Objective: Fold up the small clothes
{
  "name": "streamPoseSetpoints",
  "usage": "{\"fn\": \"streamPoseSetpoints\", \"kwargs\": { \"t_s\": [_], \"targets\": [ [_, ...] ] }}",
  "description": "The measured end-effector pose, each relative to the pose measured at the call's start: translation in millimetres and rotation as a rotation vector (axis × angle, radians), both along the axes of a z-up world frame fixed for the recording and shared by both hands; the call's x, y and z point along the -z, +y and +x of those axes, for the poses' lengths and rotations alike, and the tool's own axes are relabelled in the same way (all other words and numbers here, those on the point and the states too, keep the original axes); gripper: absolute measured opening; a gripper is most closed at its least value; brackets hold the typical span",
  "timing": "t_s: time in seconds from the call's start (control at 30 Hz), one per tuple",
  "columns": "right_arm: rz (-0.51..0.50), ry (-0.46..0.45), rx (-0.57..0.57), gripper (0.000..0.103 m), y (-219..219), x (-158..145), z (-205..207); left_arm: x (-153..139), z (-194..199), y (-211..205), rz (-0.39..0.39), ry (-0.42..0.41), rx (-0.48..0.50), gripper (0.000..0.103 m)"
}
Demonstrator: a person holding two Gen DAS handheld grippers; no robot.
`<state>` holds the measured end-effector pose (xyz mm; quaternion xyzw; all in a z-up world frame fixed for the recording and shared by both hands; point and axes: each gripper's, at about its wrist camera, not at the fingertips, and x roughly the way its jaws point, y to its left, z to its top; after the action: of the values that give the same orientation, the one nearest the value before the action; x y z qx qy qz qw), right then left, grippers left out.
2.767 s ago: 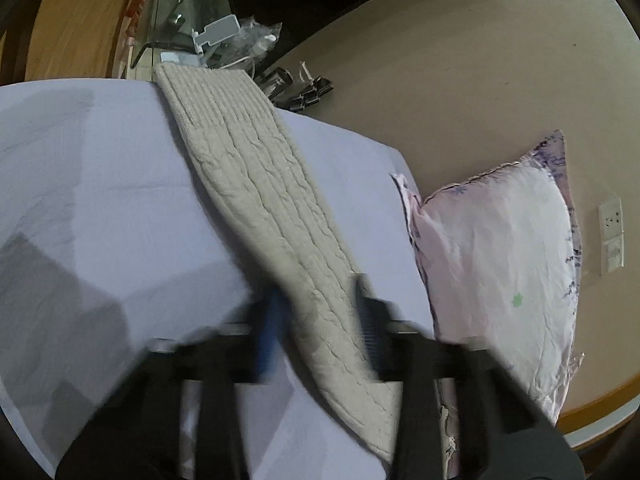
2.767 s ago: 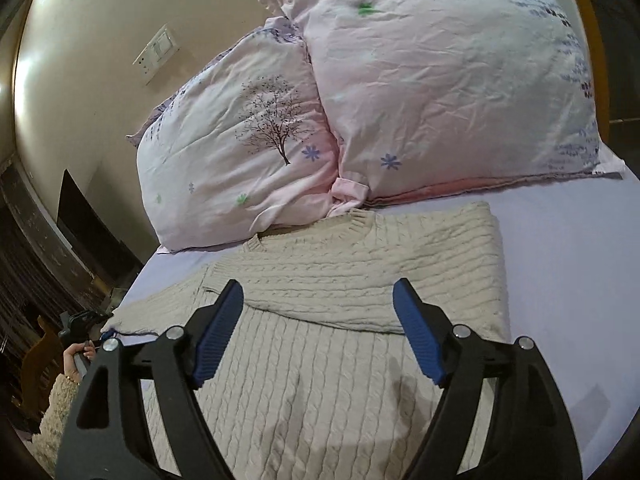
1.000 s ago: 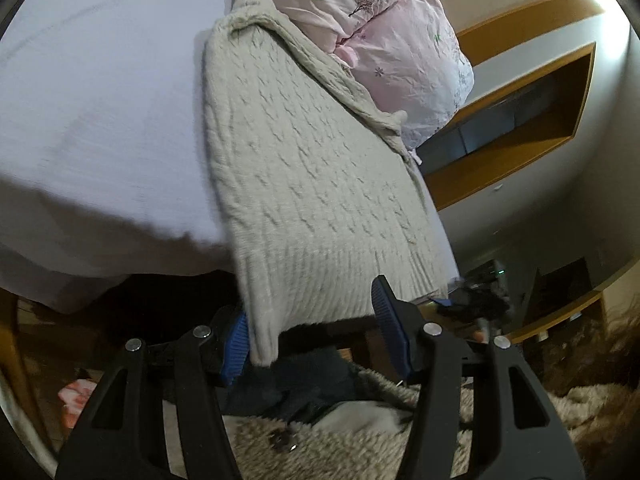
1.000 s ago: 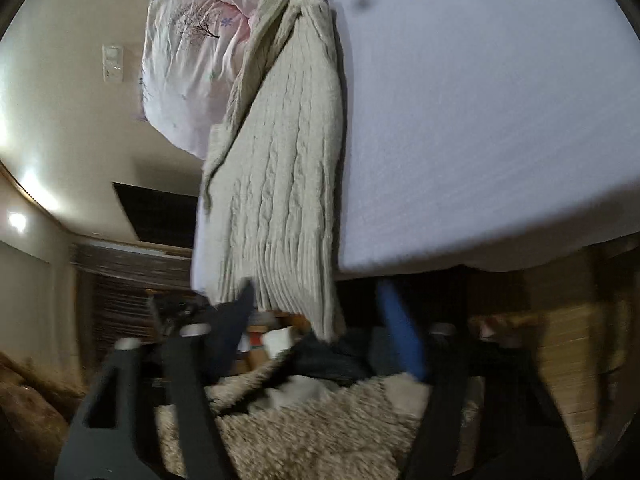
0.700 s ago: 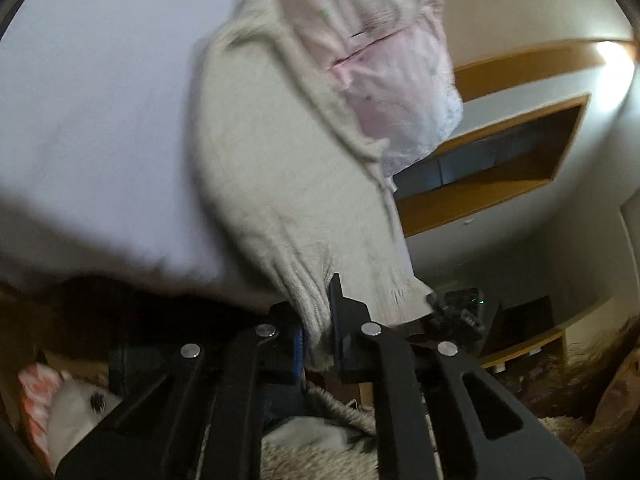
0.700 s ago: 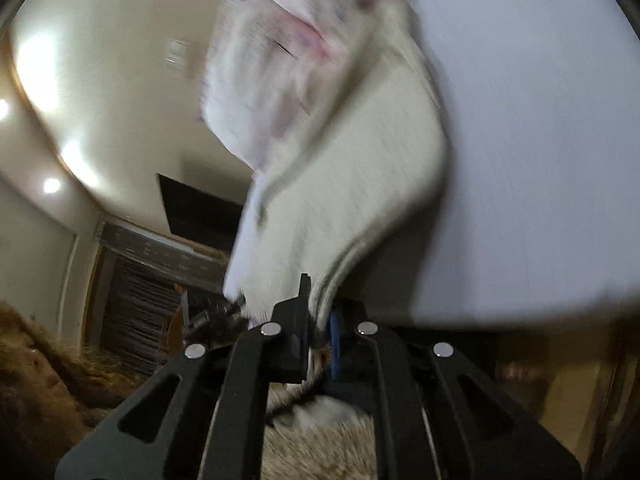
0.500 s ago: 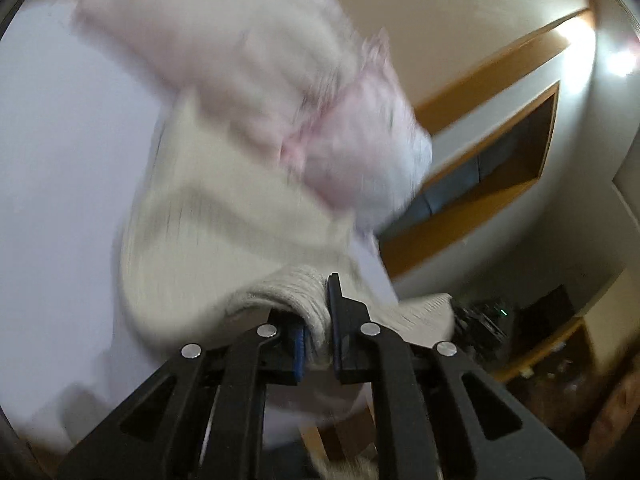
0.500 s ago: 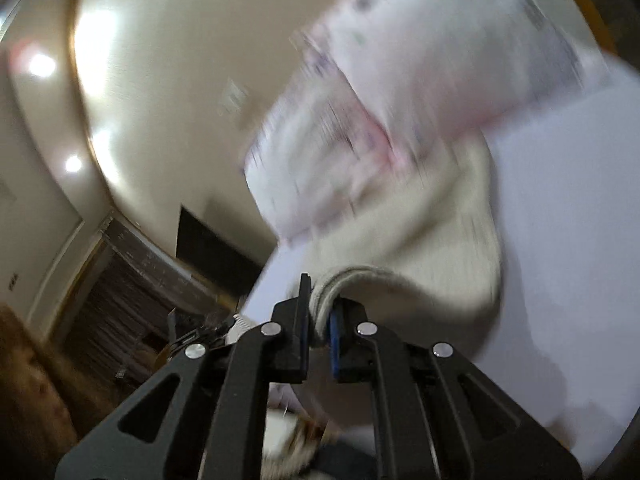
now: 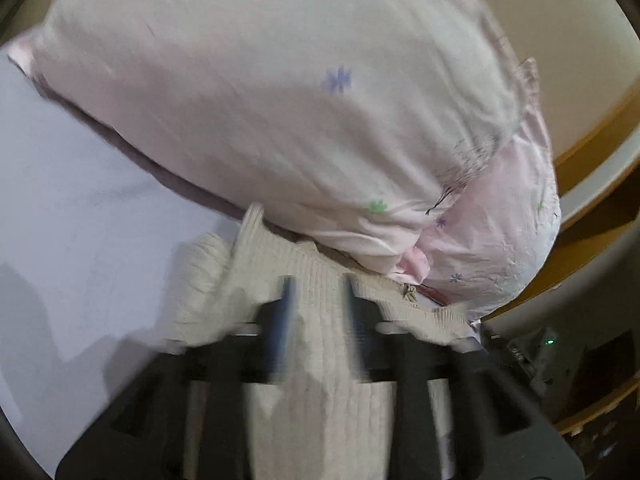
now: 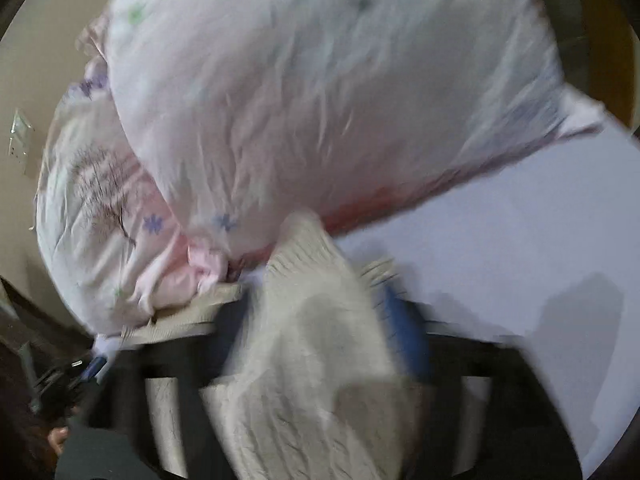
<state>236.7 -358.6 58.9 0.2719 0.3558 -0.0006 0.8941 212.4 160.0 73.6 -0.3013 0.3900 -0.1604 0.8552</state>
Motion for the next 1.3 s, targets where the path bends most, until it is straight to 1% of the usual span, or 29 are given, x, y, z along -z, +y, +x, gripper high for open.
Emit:
{"fn": "streamPoseSetpoints", "kwargs": {
  "t_s": [0.03, 0.07, 0.13, 0.2, 0.23, 0.3, 0.37, 0.4, 0.5, 0.53, 0.57, 0.6, 0.67, 0.7, 0.73, 0.83, 0.87, 0.9, 0.93, 0.97, 1.0, 1.03, 1.07, 1.1, 1.13, 1.2, 1.23, 1.27, 1.3],
  "targets": [
    [-0.024, -0.055, 0.022, 0.098, -2.2, -9.5, -11.4, -2.1, -12.2, 9.3, 0.020, -0.018, -0.014, 0.081],
    [-0.032, -0.089, 0.021, 0.098, -3.6, -15.1, -20.1, -5.3, -17.0, 14.2, 0.028, -0.028, -0.025, 0.082],
    [-0.030, -0.119, -0.013, 0.099, -5.4, -22.2, -30.1, -0.8, -25.5, 25.5, 0.024, 0.008, -0.004, 0.081],
    [-0.012, -0.120, -0.040, 0.099, -12.7, -20.7, -37.5, 11.7, -29.1, 31.3, 0.008, 0.066, 0.007, 0.076],
    [0.003, -0.113, -0.063, 0.099, -9.2, -19.6, -39.9, 16.9, -31.1, 33.3, 0.007, 0.091, 0.014, 0.071],
    [0.024, -0.098, -0.086, 0.099, -6.2, -16.2, -42.9, 31.0, -26.3, 27.2, 0.027, 0.145, 0.019, 0.066],
    [0.045, -0.085, -0.111, 0.099, 0.0, -11.4, -45.0, 43.5, -26.8, 24.5, -0.004, 0.175, 0.038, 0.061],
    [0.048, -0.082, -0.117, 0.099, 3.6, -10.0, -47.0, 48.2, -26.7, 21.5, -0.025, 0.185, 0.048, 0.059],
    [0.053, -0.076, -0.128, 0.099, 3.6, -3.2, -52.7, 50.8, -28.9, 9.7, -0.049, 0.144, 0.026, 0.055],
    [0.059, -0.072, -0.131, 0.099, 1.2, -0.8, -56.0, 54.4, -27.7, 5.7, -0.075, 0.156, 0.020, 0.031],
    [0.069, -0.066, -0.133, 0.099, -2.1, 1.6, -59.4, 62.1, -25.6, 3.2, -0.148, 0.199, 0.022, 0.018],
    [0.093, -0.057, -0.136, 0.099, -6.4, 4.8, -62.3, 61.1, -25.3, 1.2, -0.185, 0.203, 0.007, 0.018],
    [0.134, -0.052, -0.133, 0.099, -17.0, 9.0, -69.6, 45.7, -25.4, -6.6, -0.229, 0.161, 0.017, 0.016],
    [0.146, -0.055, -0.123, 0.099, -23.8, 9.2, -74.3, 24.3, -25.4, -20.8, -0.259, 0.109, 0.050, 0.015],
    [0.149, -0.063, -0.107, 0.099, -30.1, 8.1, -79.2, 12.2, -24.8, -31.1, -0.270, 0.080, 0.074, 0.015],
    [0.150, -0.107, -0.048, 0.099, -49.4, 1.9, -95.2, -36.7, -15.2, -101.1, -0.379, -0.025, 0.223, 0.015],
    [0.152, -0.114, -0.033, 0.099, -53.7, 0.6, -99.0, -42.9, -11.8, -123.2, -0.409, -0.036, 0.260, 0.015],
    [0.155, -0.120, -0.018, 0.099, -58.4, -0.9, -102.8, -47.5, -5.2, -162.0, -0.454, -0.042, 0.317, 0.016],
    [0.157, -0.123, -0.002, 0.099, -63.3, -3.0, -106.6, -45.6, 1.7, -196.5, -0.489, -0.029, 0.369, 0.017],
    [0.152, -0.120, 0.004, 0.099, -66.4, -4.9, -108.8, -36.6, 10.8, -233.3, -0.526, 0.022, 0.435, 0.021],
    [0.143, -0.117, 0.007, 0.099, -68.6, -5.9, -110.1, -26.1, 17.9, -259.0, -0.560, 0.085, 0.493, 0.023],
    [0.128, -0.108, 0.008, 0.099, -72.4, -8.0, -111.6, -11.4, 24.4, -286.9, -0.598, 0.174, 0.559, 0.023],
    [0.123, -0.099, 0.003, 0.099, -75.2, -9.9, -112.3, -0.1, 25.5, -303.8, -0.632, 0.232, 0.605, 0.023],
    [0.128, -0.091, -0.007, 0.099, -78.9, -11.3, -112.8, 1.9, 24.2, -307.5, -0.646, 0.231, 0.632, 0.023],
    [0.146, -0.083, -0.023, 0.099, -84.6, -12.6, -112.7, -1.4, 21.3, -305.1, -0.633, 0.195, 0.653, 0.023],
    [0.186, -0.071, -0.054, 0.101, -93.1, -11.8, -108.1, -16.8, 15.3, -280.3, -0.550, 0.072, 0.640, 0.025],
    [0.222, -0.055, -0.077, 0.101, -96.1, -8.5, -101.4, -21.9, 13.5, -265.5, -0.502, 0.034, 0.606, 0.040],
    [0.270, -0.019, -0.115, 0.101, -96.5, -2.3, -90.5, -25.8, 11.7, -248.3, -0.439, 0.000, 0.556, 0.066],
    [0.313, 0.023, -0.153, 0.101, -94.2, 5.0, -79.3, -27.9, 10.4, -227.5, -0.329, -0.026, 0.467, 0.075]
  ]
}}
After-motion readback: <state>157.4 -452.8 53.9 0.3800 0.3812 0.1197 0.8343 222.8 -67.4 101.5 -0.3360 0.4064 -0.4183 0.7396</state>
